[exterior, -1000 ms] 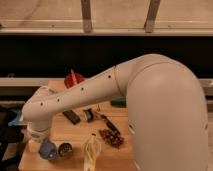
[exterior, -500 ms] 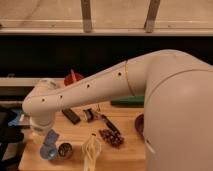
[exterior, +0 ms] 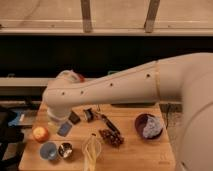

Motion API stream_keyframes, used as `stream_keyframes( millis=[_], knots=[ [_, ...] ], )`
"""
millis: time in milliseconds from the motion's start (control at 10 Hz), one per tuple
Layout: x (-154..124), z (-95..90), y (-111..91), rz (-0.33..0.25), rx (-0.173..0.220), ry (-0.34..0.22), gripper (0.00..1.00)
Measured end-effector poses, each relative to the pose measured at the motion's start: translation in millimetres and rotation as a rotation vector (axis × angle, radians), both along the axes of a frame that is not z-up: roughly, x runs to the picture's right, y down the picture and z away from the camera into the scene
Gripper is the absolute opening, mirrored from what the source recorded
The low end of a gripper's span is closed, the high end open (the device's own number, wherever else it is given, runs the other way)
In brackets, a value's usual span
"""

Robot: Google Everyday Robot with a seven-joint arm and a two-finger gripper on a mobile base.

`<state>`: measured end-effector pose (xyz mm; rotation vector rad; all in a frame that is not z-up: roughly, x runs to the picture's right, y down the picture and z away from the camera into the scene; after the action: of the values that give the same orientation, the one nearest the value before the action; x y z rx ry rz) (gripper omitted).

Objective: Place sponge in tray

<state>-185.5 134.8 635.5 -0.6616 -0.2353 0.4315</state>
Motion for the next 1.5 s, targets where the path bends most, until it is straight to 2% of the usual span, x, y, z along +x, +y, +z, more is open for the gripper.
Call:
stream_keyframes(
  millis=[200,400,600,1000,1200,1500],
  knots=[
    [35,9.7,-22,0.074,0.003,0.034,0.0],
    [73,25.4,-41,0.148,-0.018,0.085,0.0],
    [120,40.2,-58,0.236,-0.048,0.157,0.0],
    [200,53.6,-79,0.372,-0.084,0.316,0.0],
    [220,54.5,-82,0.404,-0.091,0.357,0.0],
    [219,54.4,-82,0.402,-0.091,0.354,0.0]
  ],
)
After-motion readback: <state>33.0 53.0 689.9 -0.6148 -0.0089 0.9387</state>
